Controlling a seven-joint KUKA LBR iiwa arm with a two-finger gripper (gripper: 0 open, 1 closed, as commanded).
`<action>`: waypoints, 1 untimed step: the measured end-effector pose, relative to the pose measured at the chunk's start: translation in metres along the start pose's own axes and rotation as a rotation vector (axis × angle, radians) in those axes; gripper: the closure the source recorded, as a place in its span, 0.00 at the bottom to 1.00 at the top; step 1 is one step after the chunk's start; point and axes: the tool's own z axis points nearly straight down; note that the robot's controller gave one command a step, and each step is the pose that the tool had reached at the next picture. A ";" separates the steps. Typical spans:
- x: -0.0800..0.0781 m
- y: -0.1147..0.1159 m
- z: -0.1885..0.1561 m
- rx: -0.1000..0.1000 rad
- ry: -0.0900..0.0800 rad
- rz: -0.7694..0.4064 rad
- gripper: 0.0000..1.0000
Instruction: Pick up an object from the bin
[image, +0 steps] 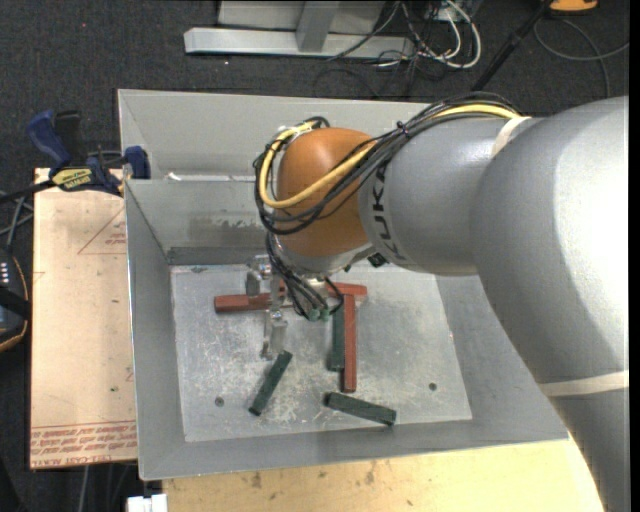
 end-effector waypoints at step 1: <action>-0.039 -0.009 0.036 -0.001 -0.002 -0.053 1.00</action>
Offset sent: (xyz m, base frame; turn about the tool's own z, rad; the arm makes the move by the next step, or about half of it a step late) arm 0.0000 0.0000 0.0000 0.0000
